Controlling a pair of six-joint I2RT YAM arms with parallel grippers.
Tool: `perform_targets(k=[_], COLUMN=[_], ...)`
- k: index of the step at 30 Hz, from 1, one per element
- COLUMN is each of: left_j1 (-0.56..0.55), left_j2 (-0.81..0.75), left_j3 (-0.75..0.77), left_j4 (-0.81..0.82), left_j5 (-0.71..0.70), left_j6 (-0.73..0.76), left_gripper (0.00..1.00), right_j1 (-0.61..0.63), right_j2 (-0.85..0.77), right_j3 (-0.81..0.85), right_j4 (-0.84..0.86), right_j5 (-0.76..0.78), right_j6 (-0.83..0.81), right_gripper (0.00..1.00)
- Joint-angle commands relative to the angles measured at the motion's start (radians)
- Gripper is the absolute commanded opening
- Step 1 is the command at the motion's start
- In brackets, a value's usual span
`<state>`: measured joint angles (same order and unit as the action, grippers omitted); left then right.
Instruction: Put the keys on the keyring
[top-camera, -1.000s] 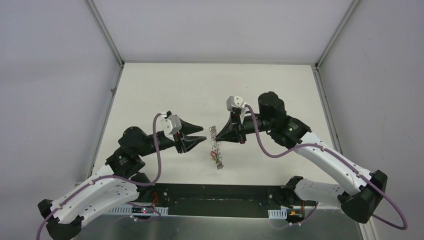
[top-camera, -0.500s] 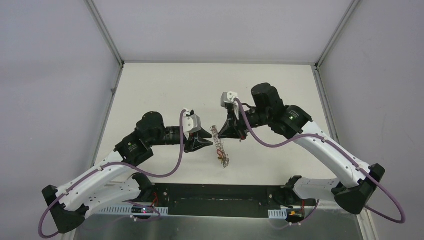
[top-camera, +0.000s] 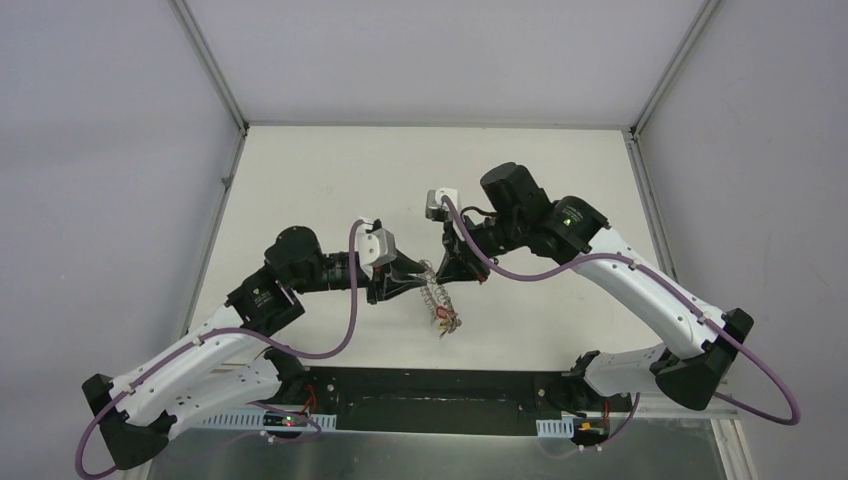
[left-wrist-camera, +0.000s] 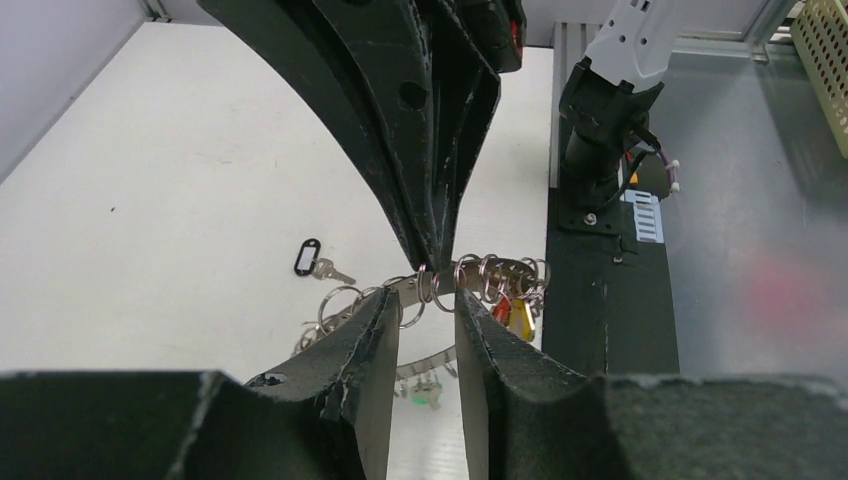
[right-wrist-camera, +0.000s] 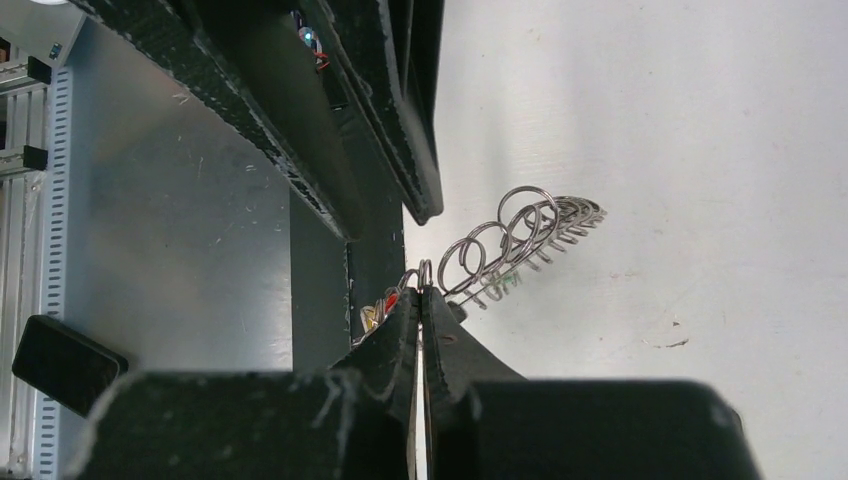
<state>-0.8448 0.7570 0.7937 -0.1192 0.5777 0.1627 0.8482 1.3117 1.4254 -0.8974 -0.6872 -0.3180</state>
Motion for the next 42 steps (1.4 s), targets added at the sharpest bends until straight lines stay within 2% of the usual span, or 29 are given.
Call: perform_targets(k=[1, 11, 18, 28, 31, 42], left_j1=[-0.005, -0.006, -0.004, -0.006, -0.006, -0.006], left_j2=[0.015, 0.069, 0.084, 0.087, 0.094, 0.010], left_j3=[-0.007, -0.007, -0.020, -0.037, -0.033, -0.091], left_j4=[0.073, 0.108, 0.108, 0.105, 0.112, 0.217], left_j5=[0.018, 0.040, 0.042, 0.034, 0.043, -0.018], left_j6=[-0.026, -0.046, -0.046, -0.044, -0.048, -0.095], left_gripper=[0.27, 0.23, 0.16, 0.16, 0.11, 0.03], right_j1=[0.011, 0.014, 0.014, 0.015, 0.015, 0.016], right_j2=[-0.006, 0.003, -0.011, -0.022, -0.019, -0.023], right_j3=[0.061, 0.067, 0.050, 0.038, 0.034, 0.011], right_j4=[0.005, 0.017, 0.048, 0.074, 0.079, 0.092], right_j5=[-0.034, -0.048, -0.048, -0.052, -0.056, -0.058], right_j6=[-0.020, -0.006, 0.012, 0.025, 0.031, 0.033], right_gripper=[0.00, 0.00, 0.00, 0.00, 0.00, 0.00])
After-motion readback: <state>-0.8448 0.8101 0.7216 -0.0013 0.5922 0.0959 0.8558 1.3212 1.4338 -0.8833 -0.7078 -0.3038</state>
